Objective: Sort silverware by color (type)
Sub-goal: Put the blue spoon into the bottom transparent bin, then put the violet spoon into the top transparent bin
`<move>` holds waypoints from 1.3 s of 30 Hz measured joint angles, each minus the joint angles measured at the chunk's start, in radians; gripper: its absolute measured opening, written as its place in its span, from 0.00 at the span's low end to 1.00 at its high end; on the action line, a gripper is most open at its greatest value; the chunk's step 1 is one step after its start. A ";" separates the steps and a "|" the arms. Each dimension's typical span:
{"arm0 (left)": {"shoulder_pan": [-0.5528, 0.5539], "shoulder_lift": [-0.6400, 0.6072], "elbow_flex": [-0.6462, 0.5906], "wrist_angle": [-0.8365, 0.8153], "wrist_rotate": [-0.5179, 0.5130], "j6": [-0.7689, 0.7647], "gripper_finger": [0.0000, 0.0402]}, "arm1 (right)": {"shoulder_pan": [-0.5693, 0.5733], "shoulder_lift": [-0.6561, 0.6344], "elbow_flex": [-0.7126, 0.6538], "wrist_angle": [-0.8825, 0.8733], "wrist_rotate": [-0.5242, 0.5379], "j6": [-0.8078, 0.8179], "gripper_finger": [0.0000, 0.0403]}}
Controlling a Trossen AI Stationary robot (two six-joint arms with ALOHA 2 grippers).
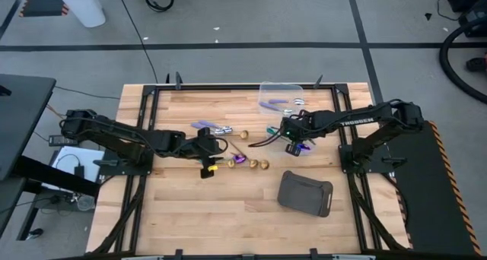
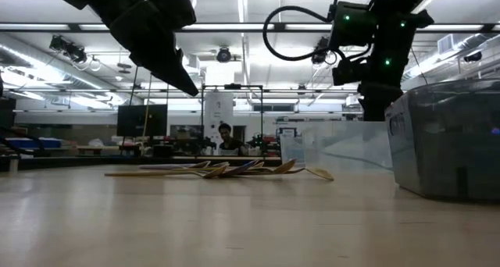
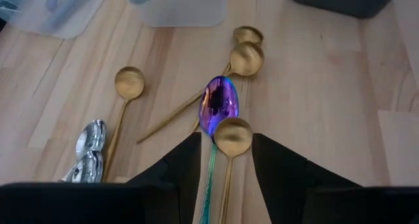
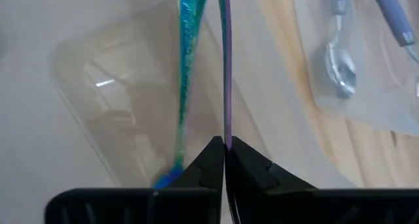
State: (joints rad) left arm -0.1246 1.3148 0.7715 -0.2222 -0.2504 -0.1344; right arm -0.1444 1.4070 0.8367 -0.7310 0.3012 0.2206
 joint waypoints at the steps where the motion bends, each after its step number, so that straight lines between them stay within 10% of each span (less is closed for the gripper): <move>1: 0.000 0.000 0.000 0.002 0.000 0.000 0.36 | 0.000 0.000 -0.005 0.000 0.000 0.000 0.11; 23: 0.025 0.020 -0.119 0.059 -0.028 0.023 0.36 | 0.040 0.000 0.161 -0.058 -0.042 0.049 0.21; 39: 0.358 0.030 -0.153 0.030 0.054 0.307 0.36 | 0.146 0.000 0.209 0.142 -0.123 0.045 0.21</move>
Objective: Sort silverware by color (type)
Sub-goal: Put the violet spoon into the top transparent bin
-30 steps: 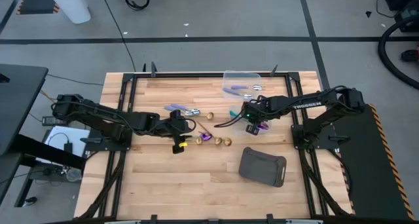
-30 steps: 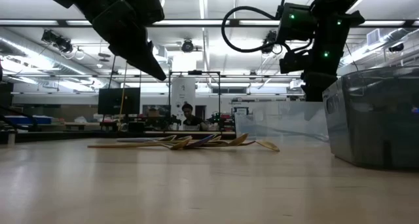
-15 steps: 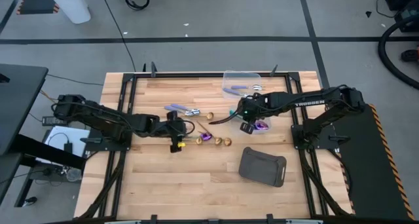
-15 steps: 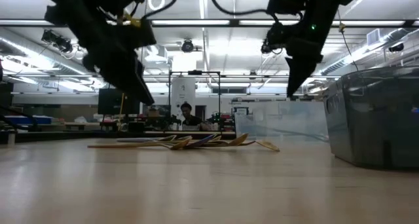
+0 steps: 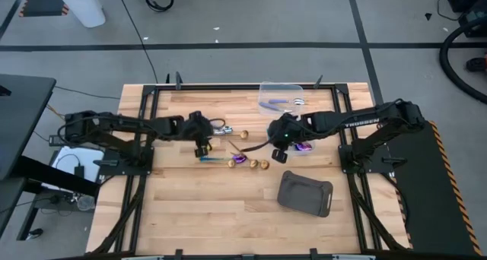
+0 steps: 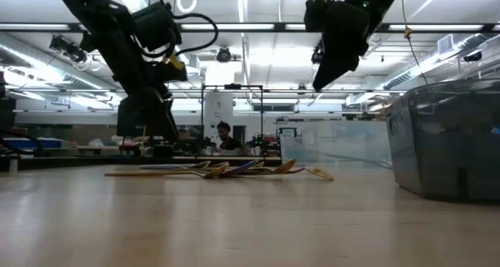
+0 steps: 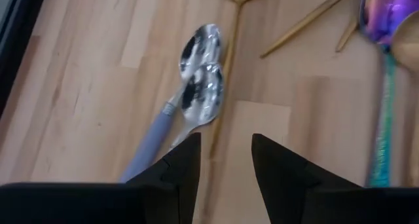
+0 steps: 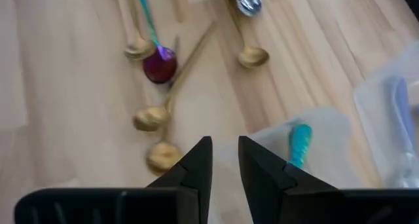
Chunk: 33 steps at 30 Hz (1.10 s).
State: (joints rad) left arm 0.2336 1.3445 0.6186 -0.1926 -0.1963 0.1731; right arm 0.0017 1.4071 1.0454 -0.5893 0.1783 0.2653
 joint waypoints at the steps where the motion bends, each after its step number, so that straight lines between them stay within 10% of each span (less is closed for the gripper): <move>1: 0.021 0.000 0.000 -0.001 0.018 0.025 0.36 | 0.005 0.000 0.000 0.008 0.000 0.001 0.21; 19: 0.270 0.013 -0.128 0.294 0.200 0.180 0.36 | 0.096 0.000 0.000 0.214 0.033 -0.049 0.21; 33: 0.394 0.115 -0.154 0.293 0.247 0.005 0.36 | 0.115 0.000 0.000 0.311 0.047 -0.111 0.21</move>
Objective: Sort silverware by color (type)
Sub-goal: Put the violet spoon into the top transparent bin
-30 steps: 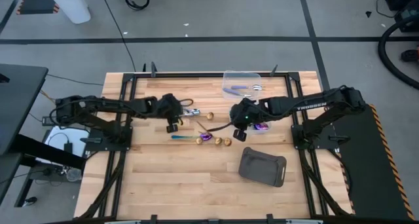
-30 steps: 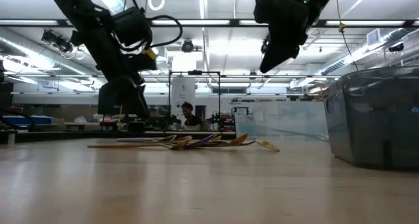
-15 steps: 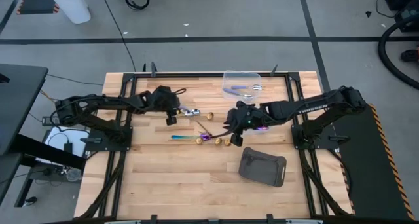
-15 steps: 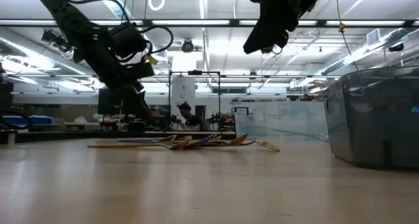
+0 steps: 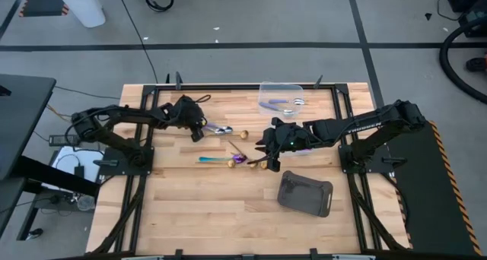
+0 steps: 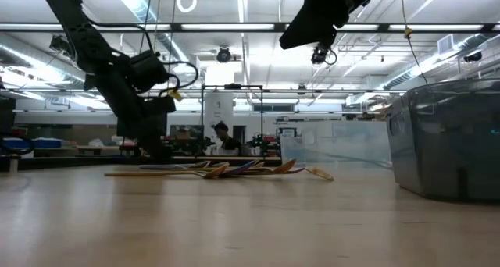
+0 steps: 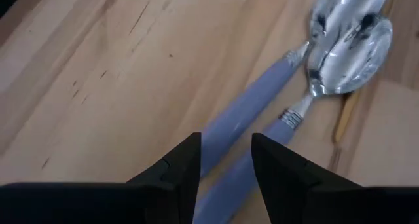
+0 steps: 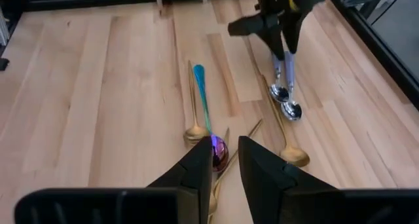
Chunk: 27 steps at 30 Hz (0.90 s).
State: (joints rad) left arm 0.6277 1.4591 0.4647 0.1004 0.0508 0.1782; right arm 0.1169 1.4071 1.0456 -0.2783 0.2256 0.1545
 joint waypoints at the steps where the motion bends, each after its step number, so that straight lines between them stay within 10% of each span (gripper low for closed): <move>1: 0.000 0.013 0.004 0.006 0.002 -0.011 0.36 | 0.000 0.000 0.000 0.001 0.000 -0.001 0.21; 12: -0.014 0.005 0.003 -0.066 0.027 -0.152 0.36 | 0.000 0.000 0.000 -0.003 -0.002 -0.001 0.21; 27: -0.015 0.011 -0.003 0.005 0.028 0.092 0.36 | 0.000 0.000 0.000 0.001 -0.010 -0.001 0.21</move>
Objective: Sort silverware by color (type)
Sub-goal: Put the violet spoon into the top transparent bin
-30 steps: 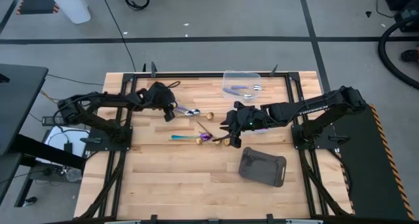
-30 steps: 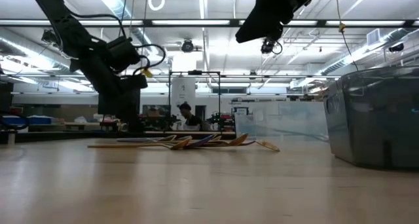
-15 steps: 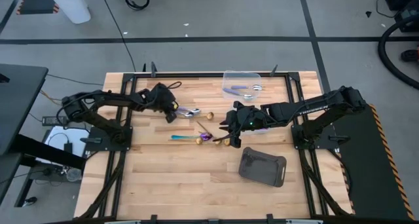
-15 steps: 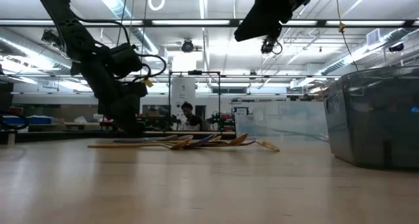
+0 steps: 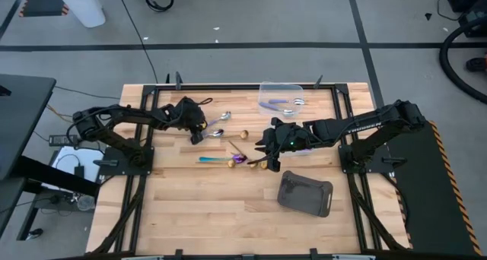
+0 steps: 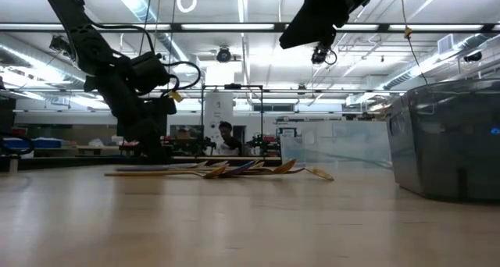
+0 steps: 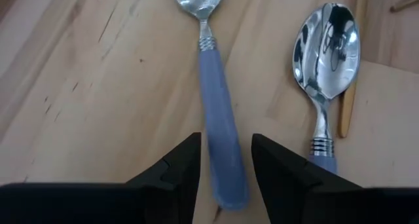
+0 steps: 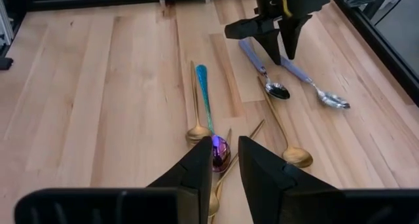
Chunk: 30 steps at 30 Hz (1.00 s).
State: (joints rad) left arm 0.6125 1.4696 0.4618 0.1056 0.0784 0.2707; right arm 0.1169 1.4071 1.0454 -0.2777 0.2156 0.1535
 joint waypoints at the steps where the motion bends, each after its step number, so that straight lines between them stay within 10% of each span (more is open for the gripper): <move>1: 0.001 0.000 0.000 -0.001 0.000 -0.001 0.36 | 0.000 0.000 0.000 0.001 0.000 0.000 0.21; 30: -0.016 0.018 -0.001 -0.041 -0.020 -0.115 0.16 | 0.014 0.000 0.000 0.008 -0.003 -0.017 0.21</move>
State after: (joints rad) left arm 0.5960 1.4878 0.4612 0.0650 0.0585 0.1559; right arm 0.1307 1.4071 1.0454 -0.2698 0.2131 0.1363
